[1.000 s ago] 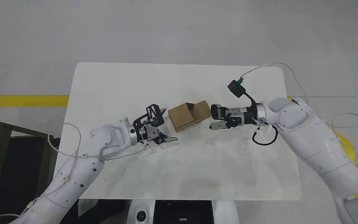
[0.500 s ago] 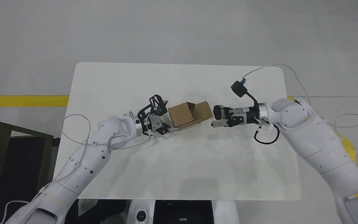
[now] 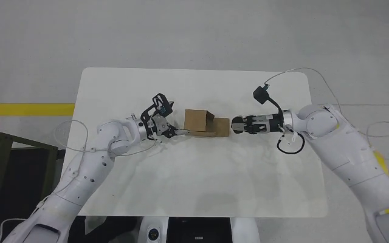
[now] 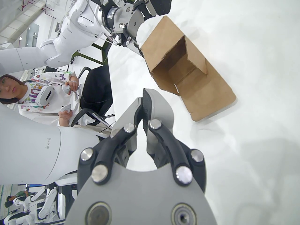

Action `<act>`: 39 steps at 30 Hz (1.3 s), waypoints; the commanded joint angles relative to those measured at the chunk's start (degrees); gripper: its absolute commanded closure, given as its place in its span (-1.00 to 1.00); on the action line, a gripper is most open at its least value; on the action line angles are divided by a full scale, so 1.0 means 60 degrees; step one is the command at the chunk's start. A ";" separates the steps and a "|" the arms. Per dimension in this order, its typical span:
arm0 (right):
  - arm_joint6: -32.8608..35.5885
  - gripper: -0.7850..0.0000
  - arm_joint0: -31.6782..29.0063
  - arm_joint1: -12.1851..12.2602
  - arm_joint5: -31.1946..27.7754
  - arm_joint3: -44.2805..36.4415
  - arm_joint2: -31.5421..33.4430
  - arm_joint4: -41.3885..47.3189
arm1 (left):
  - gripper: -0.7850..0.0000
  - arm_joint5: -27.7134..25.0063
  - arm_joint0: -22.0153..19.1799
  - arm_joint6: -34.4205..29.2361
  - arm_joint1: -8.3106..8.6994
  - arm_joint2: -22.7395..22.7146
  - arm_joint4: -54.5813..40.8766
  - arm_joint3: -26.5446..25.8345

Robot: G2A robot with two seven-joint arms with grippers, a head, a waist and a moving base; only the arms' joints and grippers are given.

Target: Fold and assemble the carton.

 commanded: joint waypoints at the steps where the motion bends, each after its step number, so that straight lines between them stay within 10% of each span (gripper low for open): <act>1: 0.0000 1.00 0.0000 0.0000 0.0000 0.0000 0.0000 0.0000 | -1.00 -0.0273 -0.0099 -0.0053 -0.0015 0.0054 0.0081 0.0034; 17: 0.0394 1.00 -0.0880 -0.0121 0.3071 -0.0490 -0.0225 0.1323 | -1.00 -0.1724 -0.1140 0.0785 -0.0325 0.0854 0.1312 0.1139; 39: -0.0902 1.00 -0.0217 -0.1201 0.4527 0.0213 -0.1146 0.0372 | -1.00 -0.2093 -0.1689 0.1736 -0.0706 0.1326 0.1525 0.1928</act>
